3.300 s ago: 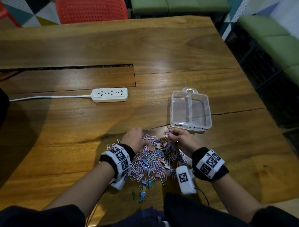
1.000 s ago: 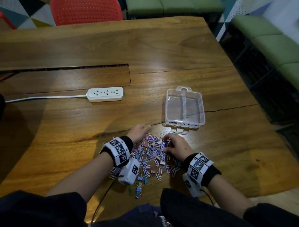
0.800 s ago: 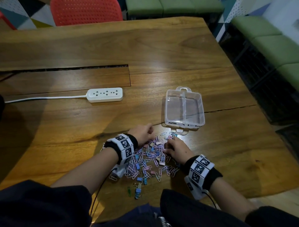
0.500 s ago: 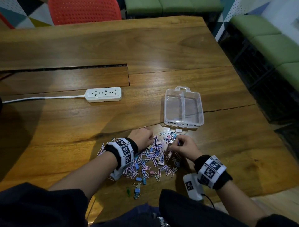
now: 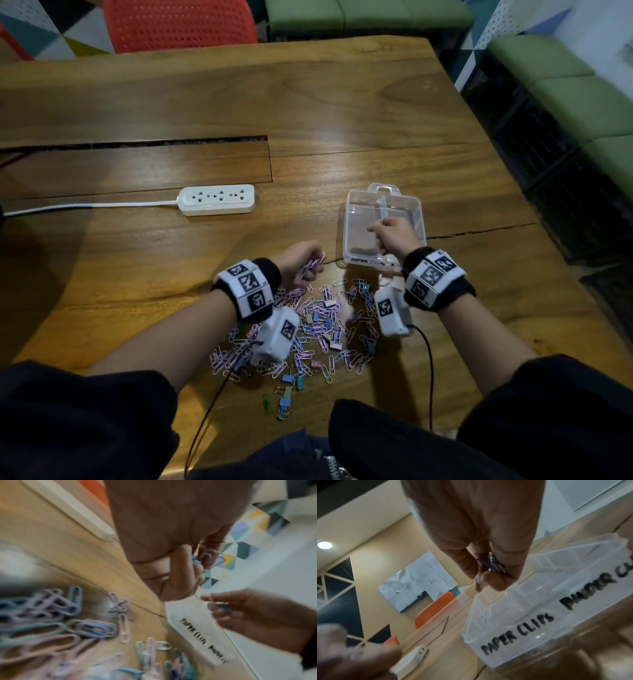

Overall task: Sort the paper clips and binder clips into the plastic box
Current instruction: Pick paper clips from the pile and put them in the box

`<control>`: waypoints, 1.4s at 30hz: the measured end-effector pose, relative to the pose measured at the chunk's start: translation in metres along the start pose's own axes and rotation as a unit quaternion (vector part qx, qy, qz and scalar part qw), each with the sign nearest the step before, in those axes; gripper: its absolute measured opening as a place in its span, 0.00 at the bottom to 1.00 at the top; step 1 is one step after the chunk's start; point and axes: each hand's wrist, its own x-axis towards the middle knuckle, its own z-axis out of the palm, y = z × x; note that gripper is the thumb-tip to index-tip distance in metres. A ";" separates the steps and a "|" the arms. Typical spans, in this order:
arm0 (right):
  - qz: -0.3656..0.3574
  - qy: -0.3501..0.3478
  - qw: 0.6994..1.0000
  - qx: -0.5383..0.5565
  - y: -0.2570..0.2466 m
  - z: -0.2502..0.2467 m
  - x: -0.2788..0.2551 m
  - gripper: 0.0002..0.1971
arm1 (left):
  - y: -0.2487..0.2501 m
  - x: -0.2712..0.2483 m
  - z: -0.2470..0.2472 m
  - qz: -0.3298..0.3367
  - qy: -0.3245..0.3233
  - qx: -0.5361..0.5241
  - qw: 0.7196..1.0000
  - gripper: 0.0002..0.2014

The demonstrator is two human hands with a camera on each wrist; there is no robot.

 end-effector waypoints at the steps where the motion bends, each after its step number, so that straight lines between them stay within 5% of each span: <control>1: 0.001 0.003 1.000 -0.009 0.000 0.001 0.002 0.10 | 0.006 0.002 0.002 0.003 0.006 -0.034 0.999 0.13; 6: -0.036 0.011 0.999 -0.014 0.000 0.000 0.006 0.19 | 0.051 0.013 0.021 0.028 0.048 -0.082 0.995 0.12; 10: -0.061 0.053 0.997 -0.009 0.015 -0.007 -0.015 0.11 | 0.067 0.033 0.038 0.018 0.081 -0.103 0.991 0.06; 13: -0.052 0.014 0.998 -0.014 0.034 -0.012 -0.041 0.05 | 0.066 0.049 0.048 0.013 0.108 -0.106 0.988 0.06; 17: -0.037 -0.052 0.984 -0.167 0.064 -0.007 -0.050 0.09 | 0.061 0.054 0.054 0.020 0.093 -0.020 0.995 0.11; 20: -0.036 -0.038 0.966 -0.251 0.079 0.004 -0.053 0.06 | 0.059 0.044 0.056 0.074 0.107 0.121 0.984 0.16; 22: -0.036 -0.020 0.960 -0.278 0.086 0.009 -0.056 0.13 | 0.053 0.033 0.057 0.128 0.101 0.188 0.969 0.15; 25: -0.039 0.002 0.950 -0.309 0.089 0.011 -0.056 0.16 | 0.034 0.022 0.056 0.160 0.077 0.340 0.924 0.10; 29: -0.065 0.012 0.957 -0.282 0.094 0.006 -0.055 0.05 | 0.000 0.022 0.062 0.146 0.025 0.546 0.825 0.11; 33: -0.064 0.015 0.974 -0.218 0.101 0.002 -0.058 0.13 | -0.018 0.031 0.069 0.164 0.042 0.650 0.740 0.15; 36: -0.070 -0.005 0.960 -0.271 0.101 0.007 -0.064 0.14 | -0.024 0.035 0.069 0.146 0.050 0.646 0.748 0.16; 42: -0.078 -0.001 0.955 -0.287 0.098 0.012 -0.064 0.08 | -0.023 0.039 0.065 0.135 0.063 0.544 0.826 0.08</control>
